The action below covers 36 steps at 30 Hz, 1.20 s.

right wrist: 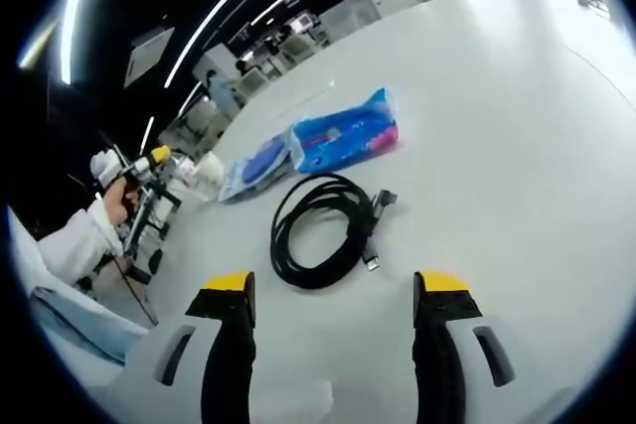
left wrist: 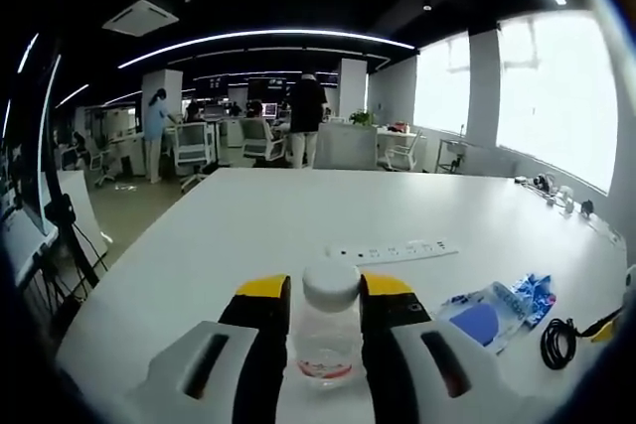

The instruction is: Arrange the tabletop items into an orderly group along one side of the table until the central work area is clear of visible clutter.

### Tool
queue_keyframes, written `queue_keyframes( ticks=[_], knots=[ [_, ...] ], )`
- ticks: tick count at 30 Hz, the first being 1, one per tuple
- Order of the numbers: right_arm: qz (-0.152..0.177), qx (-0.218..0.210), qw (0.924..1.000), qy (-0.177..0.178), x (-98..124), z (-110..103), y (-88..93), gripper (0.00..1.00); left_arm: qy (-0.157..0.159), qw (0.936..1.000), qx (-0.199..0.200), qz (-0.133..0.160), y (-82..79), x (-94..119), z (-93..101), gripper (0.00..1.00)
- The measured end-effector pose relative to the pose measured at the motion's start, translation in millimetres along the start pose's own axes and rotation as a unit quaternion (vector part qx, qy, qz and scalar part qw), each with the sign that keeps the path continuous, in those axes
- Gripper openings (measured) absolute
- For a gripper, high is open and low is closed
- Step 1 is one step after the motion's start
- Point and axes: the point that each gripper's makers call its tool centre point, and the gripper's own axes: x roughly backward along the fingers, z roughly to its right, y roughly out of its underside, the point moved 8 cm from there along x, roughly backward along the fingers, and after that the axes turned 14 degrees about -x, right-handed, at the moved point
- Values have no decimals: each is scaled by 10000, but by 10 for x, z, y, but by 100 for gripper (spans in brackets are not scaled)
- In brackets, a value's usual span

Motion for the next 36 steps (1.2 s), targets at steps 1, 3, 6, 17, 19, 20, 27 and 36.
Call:
queue_keyframes(
  ticks=[1, 3, 6, 17, 19, 20, 27, 36],
  knots=[
    [2, -8, 10000, -3, 3, 3, 1, 63, 3, 10000, 4, 2, -1, 5, -1, 27],
    [8, -20, 10000, -10, 9, 10, 4, 64, 10, 10000, 11, 6, -7, 18, 3, 31],
    [20, -15, 10000, -27, 9, 20, 2, 64, 4, 10000, -19, 39, -22, 47, 0, 33],
    [119, 45, 9998, -137, 19, -24, -15, 65, 164, 9995, -198, 158, -50, 153, -18, 55],
    [146, 66, 9997, -160, 25, -33, -17, 65, 235, 9994, -193, 168, -47, 192, -8, 57],
    [150, 66, 9997, -164, 26, -37, -17, 66, 261, 9993, -180, 177, -42, 210, -6, 58],
    [192, 228, 9992, -254, 63, -93, 9, 68, 393, 9989, -225, 110, 46, 366, 2, 67],
    [250, 543, 9976, -338, 113, -231, 36, 74, 542, 9980, -339, 5, 210, 628, -26, 72]
  ],
)
